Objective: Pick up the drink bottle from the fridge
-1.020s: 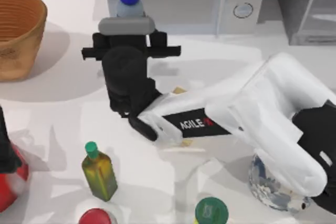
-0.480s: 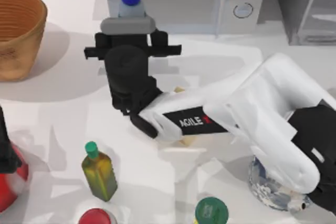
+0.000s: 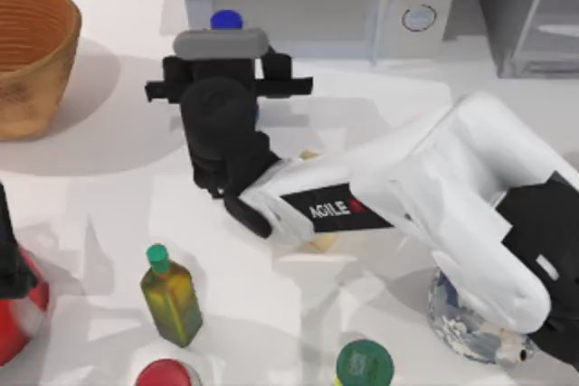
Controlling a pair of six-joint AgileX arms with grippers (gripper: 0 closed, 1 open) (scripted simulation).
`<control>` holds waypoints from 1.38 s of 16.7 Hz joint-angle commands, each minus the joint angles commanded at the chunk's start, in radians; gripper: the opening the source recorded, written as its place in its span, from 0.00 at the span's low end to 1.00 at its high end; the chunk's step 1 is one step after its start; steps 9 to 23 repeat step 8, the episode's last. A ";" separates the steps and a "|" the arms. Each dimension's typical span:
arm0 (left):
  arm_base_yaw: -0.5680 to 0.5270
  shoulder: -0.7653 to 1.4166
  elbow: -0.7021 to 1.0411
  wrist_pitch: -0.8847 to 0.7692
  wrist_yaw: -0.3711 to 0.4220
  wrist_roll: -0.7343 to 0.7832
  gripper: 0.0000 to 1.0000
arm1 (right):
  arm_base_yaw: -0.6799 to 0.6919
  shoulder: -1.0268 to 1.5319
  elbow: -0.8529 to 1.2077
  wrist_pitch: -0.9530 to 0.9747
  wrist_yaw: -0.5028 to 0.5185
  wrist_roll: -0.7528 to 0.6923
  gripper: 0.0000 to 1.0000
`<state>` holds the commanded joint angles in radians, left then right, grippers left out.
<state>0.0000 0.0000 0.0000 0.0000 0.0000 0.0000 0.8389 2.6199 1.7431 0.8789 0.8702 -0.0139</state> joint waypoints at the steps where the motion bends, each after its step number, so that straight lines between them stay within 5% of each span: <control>1: 0.000 0.000 0.000 0.000 0.000 0.000 1.00 | 0.000 0.000 0.000 0.000 0.000 0.000 0.90; 3: 0.000 0.000 0.000 0.000 0.000 0.000 1.00 | 0.000 0.000 0.000 0.000 0.000 0.000 1.00; 23: 0.000 0.000 0.000 0.000 0.000 0.000 1.00 | 0.000 0.000 0.000 0.000 0.000 0.000 1.00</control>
